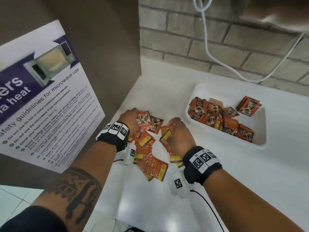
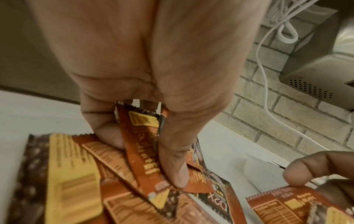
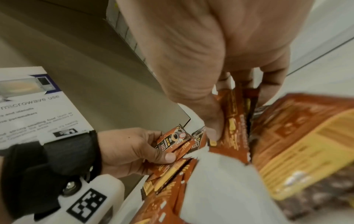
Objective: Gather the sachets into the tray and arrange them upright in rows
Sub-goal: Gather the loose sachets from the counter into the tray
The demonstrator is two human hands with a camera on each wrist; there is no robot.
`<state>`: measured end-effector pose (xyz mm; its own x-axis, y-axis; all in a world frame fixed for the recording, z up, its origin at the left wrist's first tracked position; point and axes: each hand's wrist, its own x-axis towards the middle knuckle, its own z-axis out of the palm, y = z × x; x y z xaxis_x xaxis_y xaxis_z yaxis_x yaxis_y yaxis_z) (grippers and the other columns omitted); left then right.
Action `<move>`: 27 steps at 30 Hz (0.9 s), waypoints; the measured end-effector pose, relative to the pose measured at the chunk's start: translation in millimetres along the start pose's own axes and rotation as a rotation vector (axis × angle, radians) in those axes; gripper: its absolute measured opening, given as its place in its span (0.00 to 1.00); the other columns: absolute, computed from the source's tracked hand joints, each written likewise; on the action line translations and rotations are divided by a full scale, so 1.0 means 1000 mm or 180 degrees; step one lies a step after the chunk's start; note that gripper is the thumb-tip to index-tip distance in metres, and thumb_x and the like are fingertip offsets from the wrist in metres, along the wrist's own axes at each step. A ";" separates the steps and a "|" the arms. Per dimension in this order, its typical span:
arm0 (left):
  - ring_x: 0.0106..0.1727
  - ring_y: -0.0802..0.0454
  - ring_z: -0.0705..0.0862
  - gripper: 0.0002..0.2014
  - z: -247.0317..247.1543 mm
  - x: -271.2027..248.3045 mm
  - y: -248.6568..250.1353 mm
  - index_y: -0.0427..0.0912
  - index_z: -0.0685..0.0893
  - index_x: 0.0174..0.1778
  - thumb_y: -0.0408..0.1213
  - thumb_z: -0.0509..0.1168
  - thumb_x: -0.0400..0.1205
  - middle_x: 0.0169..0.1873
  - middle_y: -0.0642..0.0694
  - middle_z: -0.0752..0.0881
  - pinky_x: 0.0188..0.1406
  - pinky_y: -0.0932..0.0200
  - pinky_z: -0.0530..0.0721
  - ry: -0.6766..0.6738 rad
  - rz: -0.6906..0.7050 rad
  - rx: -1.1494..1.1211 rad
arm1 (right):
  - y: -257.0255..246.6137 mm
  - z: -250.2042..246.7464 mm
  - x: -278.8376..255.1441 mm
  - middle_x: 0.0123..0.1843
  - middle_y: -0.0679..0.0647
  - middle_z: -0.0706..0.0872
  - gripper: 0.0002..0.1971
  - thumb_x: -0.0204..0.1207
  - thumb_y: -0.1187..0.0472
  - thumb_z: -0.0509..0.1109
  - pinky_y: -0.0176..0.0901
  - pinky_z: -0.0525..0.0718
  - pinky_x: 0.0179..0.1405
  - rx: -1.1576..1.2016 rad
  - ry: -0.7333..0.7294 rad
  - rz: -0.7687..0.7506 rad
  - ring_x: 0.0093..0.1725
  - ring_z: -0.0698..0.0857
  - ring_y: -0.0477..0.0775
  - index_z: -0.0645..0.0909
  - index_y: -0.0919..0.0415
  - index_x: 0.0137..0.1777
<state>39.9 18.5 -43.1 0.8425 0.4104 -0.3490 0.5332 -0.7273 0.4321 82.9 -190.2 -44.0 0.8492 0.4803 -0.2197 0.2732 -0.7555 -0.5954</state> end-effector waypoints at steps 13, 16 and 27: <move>0.52 0.46 0.87 0.25 -0.019 0.008 0.013 0.43 0.81 0.59 0.40 0.84 0.70 0.52 0.48 0.88 0.54 0.49 0.87 0.0106 0.0219 -0.1019 | 0.006 -0.035 0.020 0.48 0.36 0.80 0.21 0.74 0.70 0.77 0.28 0.82 0.43 0.1451 0.0732 -0.0259 0.47 0.82 0.36 0.77 0.53 0.61; 0.53 0.48 0.84 0.28 -0.016 0.015 0.031 0.43 0.80 0.63 0.40 0.84 0.70 0.57 0.48 0.84 0.45 0.56 0.84 -0.0187 0.0454 -0.0435 | 0.009 -0.056 0.033 0.54 0.46 0.88 0.24 0.70 0.73 0.75 0.55 0.91 0.52 0.1932 0.1035 -0.0240 0.54 0.90 0.50 0.77 0.41 0.53; 0.67 0.41 0.82 0.37 0.007 0.035 0.058 0.42 0.74 0.76 0.40 0.82 0.72 0.68 0.40 0.82 0.64 0.55 0.78 -0.0493 0.0580 0.0697 | 0.064 -0.131 0.098 0.56 0.51 0.89 0.21 0.75 0.56 0.74 0.40 0.82 0.57 0.1833 0.1962 0.0926 0.58 0.87 0.54 0.77 0.56 0.67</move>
<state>99.4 -13.0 -35.9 0.8919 0.1861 -0.4121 0.3314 -0.8891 0.3158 242.6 -250.5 -2.1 0.9870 -0.1459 -0.0669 -0.1195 -0.3892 -0.9134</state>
